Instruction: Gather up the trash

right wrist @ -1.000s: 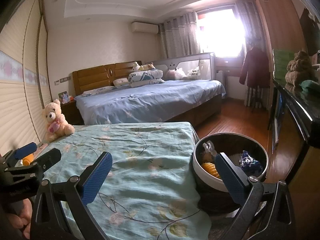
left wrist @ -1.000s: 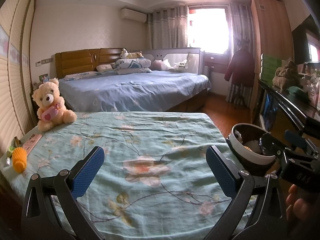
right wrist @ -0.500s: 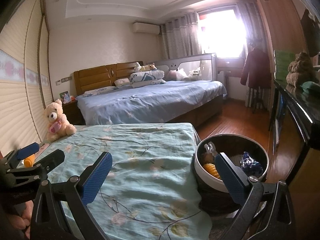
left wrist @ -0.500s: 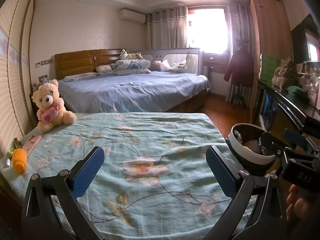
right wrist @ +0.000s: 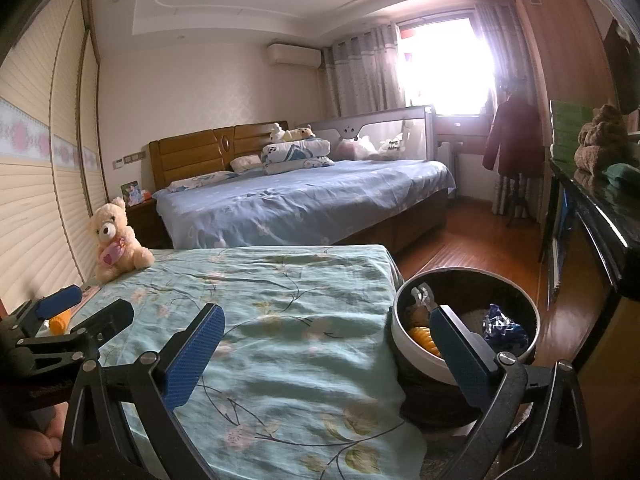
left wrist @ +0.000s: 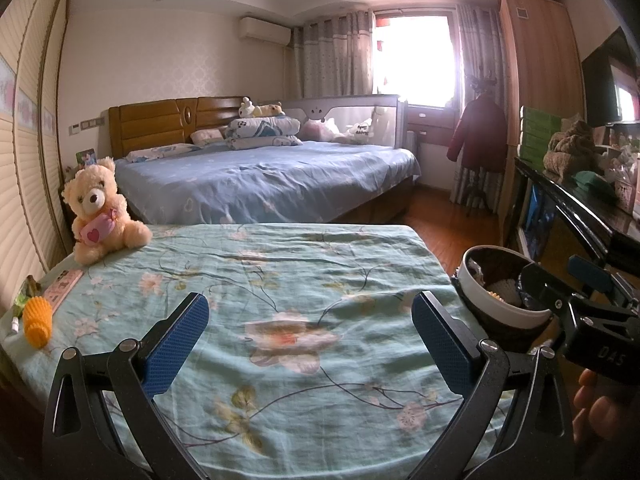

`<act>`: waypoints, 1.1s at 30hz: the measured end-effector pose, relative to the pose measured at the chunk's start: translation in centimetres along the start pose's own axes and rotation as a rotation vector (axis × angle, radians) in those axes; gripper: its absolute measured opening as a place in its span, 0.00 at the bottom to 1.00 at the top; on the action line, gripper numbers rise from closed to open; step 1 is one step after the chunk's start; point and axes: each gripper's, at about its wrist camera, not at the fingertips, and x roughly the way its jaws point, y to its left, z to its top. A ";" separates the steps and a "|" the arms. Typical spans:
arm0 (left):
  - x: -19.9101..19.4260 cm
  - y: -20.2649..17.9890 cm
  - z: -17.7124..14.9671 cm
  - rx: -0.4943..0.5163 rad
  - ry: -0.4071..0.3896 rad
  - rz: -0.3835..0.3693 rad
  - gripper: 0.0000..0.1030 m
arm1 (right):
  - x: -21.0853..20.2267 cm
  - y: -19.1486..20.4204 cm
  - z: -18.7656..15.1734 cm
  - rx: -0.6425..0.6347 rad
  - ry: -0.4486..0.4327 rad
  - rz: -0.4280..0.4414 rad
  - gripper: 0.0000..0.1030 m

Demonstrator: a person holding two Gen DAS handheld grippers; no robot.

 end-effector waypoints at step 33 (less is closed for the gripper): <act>0.0 -0.1 -0.2 -0.001 0.009 -0.002 1.00 | 0.8 0.7 -0.6 0.001 0.025 0.006 1.00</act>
